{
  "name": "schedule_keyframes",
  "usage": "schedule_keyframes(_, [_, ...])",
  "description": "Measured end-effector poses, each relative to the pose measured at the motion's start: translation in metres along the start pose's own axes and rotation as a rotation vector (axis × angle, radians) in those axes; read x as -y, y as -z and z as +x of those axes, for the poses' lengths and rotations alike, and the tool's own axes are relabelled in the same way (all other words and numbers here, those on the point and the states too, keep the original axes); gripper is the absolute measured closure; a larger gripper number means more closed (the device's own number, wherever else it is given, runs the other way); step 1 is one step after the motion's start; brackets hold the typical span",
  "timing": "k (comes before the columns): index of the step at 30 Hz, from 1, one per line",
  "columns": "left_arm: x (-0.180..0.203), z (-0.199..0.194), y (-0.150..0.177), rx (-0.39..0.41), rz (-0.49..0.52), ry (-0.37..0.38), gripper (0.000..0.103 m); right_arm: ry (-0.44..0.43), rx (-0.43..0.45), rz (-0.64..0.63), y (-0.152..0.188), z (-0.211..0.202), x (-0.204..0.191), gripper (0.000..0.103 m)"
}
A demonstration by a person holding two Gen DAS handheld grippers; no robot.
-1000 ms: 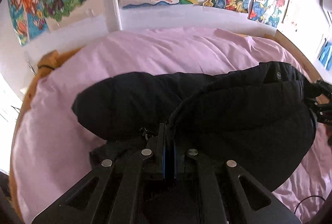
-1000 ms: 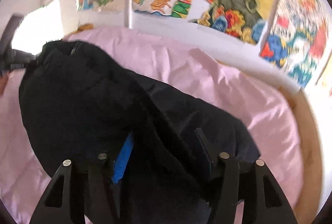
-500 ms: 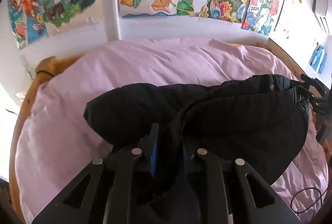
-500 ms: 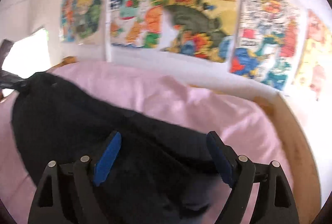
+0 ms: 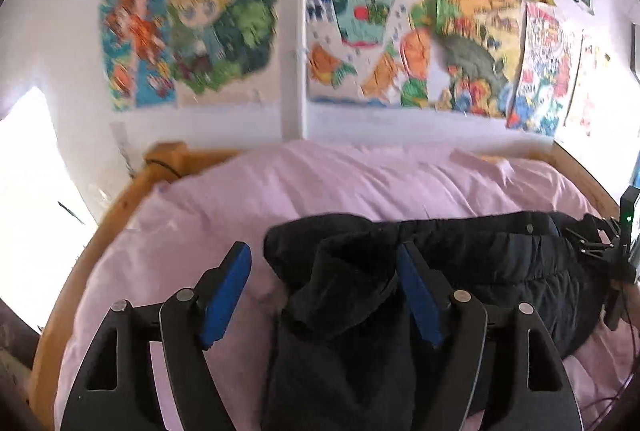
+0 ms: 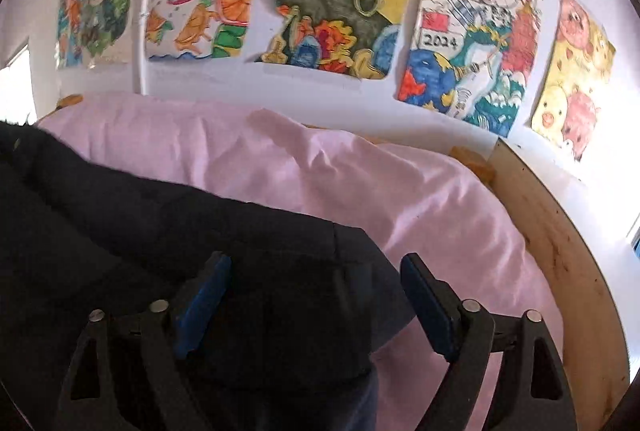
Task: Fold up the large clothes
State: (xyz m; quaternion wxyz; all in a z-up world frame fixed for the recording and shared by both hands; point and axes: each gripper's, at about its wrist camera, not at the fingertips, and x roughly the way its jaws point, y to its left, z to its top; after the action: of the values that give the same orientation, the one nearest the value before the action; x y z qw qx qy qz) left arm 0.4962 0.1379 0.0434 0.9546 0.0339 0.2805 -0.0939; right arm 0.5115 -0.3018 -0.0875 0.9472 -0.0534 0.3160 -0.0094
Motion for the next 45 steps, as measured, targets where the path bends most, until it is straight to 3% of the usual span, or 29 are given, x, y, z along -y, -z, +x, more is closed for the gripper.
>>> schedule_keyframes(2, [0.006,0.000,0.005,0.030,-0.016,-0.071,0.031,-0.013,-0.006,0.050,-0.001,0.004,0.007,0.012])
schedule_keyframes(5, [0.011,0.017,0.008,0.026,-0.026,-0.109,0.030,-0.019,0.010,0.078,-0.001,-0.001,0.010,0.012])
schedule_keyframes(7, [0.013,0.040,0.008,-0.001,-0.020,-0.197,0.030,0.013,0.077,0.076,0.000,-0.017,0.008,0.012])
schedule_keyframes(9, [0.007,0.052,0.014,0.002,-0.058,-0.233,0.030,0.060,0.157,0.072,0.000,-0.039,0.003,0.011])
schedule_keyframes(13, [-0.011,0.076,0.026,-0.041,-0.196,-0.189,0.029,0.135,0.314,0.037,0.006,-0.088,-0.012,0.011])
schedule_keyframes(15, [-0.015,0.077,0.027,-0.047,-0.220,-0.187,0.025,0.096,0.409,0.004,0.016,-0.118,-0.021,0.011])
schedule_keyframes(19, [-0.019,0.072,0.024,-0.058,-0.224,-0.170,0.025,-0.029,0.453,-0.142,0.032,-0.147,-0.049,0.010])
schedule_keyframes(23, [-0.014,0.059,0.022,-0.032,-0.217,-0.158,0.025,-0.106,0.372,-0.205,0.023,-0.118,-0.081,0.010])
schedule_keyframes(26, [-0.001,0.039,0.025,0.021,-0.170,-0.093,0.025,-0.114,0.274,-0.134,0.009,-0.075,-0.090,0.010])
schedule_keyframes(28, [0.012,0.019,0.028,0.102,-0.110,-0.095,0.025,-0.101,0.241,-0.075,0.002,-0.052,-0.086,0.010])
schedule_keyframes(31, [0.035,0.008,0.030,0.170,-0.038,-0.044,0.025,-0.109,0.248,0.051,-0.002,-0.039,-0.071,0.010])
schedule_keyframes(33, [0.052,0.028,0.026,0.104,0.009,-0.044,0.025,-0.097,0.231,0.074,-0.003,-0.033,-0.067,0.010])
schedule_keyframes(36, [0.066,0.072,0.026,0.021,0.057,-0.111,0.025,-0.081,0.204,0.052,-0.002,-0.019,-0.070,0.010])
schedule_keyframes(43, [0.076,0.136,0.037,0.001,0.116,-0.165,0.021,-0.082,0.092,0.048,0.001,0.040,-0.072,0.007])
schedule_keyframes(45, [0.070,0.151,0.041,-0.005,0.095,-0.145,0.021,-0.085,0.084,0.047,0.006,0.050,-0.075,0.007])
